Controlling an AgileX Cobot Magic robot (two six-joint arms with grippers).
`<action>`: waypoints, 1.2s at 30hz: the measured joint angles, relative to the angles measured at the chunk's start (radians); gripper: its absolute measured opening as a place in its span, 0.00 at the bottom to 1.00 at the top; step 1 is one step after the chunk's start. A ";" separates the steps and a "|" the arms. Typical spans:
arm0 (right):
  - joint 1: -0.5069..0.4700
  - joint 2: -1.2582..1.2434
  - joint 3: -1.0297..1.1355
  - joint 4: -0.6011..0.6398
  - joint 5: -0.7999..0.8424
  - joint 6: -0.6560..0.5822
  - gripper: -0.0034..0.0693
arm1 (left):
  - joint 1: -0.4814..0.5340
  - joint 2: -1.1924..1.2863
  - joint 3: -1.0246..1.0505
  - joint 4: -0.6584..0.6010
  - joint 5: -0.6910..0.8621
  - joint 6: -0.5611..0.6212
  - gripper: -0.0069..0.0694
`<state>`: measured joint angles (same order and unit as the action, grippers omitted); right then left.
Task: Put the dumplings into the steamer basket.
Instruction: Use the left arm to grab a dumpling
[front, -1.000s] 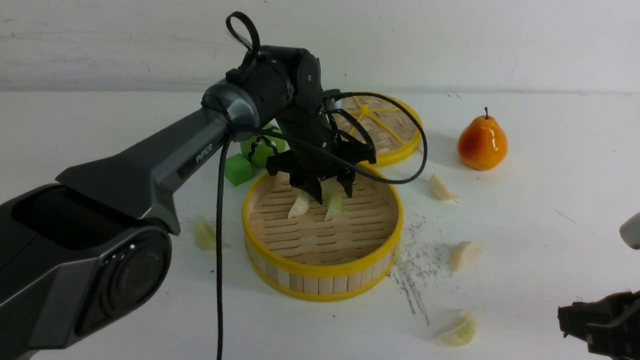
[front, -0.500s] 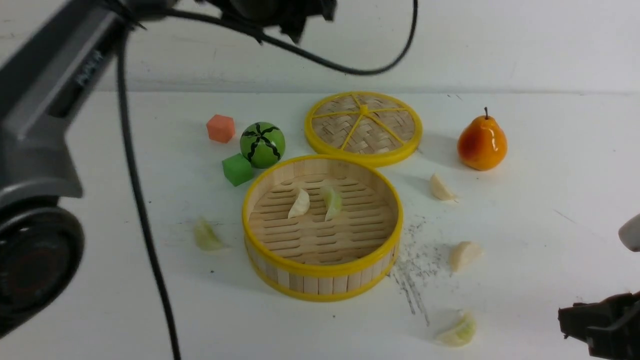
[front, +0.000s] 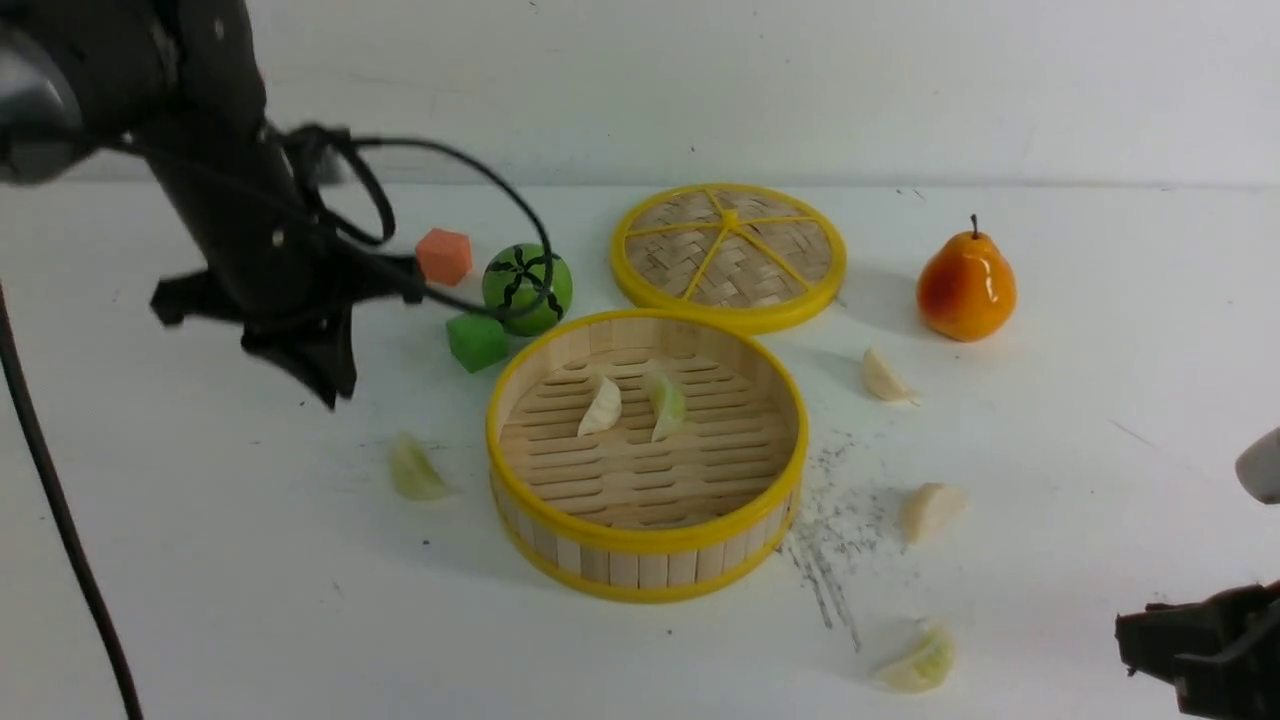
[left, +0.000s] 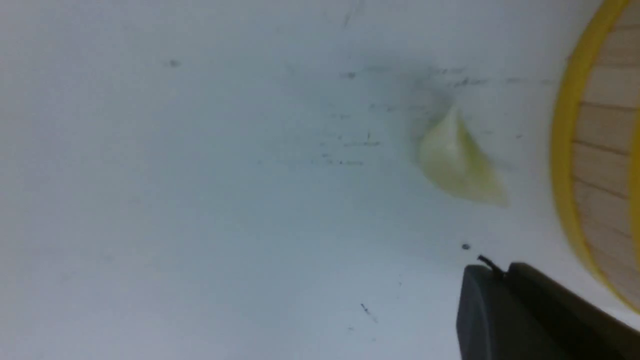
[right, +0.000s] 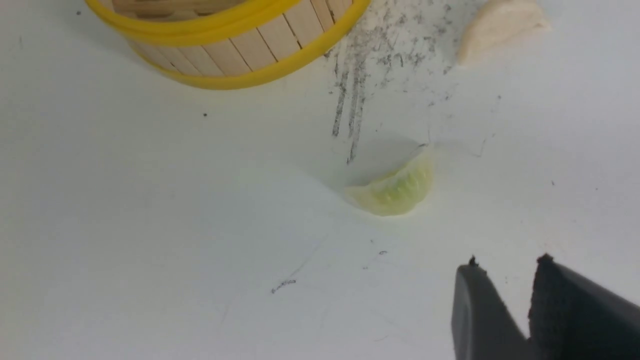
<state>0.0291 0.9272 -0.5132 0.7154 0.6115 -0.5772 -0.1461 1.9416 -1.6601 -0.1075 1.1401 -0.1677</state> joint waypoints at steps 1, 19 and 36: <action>0.000 0.000 0.000 0.000 0.000 0.000 0.28 | 0.002 0.000 0.047 -0.015 -0.061 0.002 0.09; 0.000 0.000 0.000 0.022 -0.001 0.000 0.29 | 0.003 0.086 0.201 -0.053 -0.553 -0.134 0.09; 0.000 0.000 0.000 0.036 0.000 -0.007 0.30 | 0.003 0.011 0.174 -0.079 -0.361 -0.088 0.10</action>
<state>0.0291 0.9272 -0.5132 0.7514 0.6116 -0.5846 -0.1431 1.9526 -1.4864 -0.1869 0.7793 -0.2561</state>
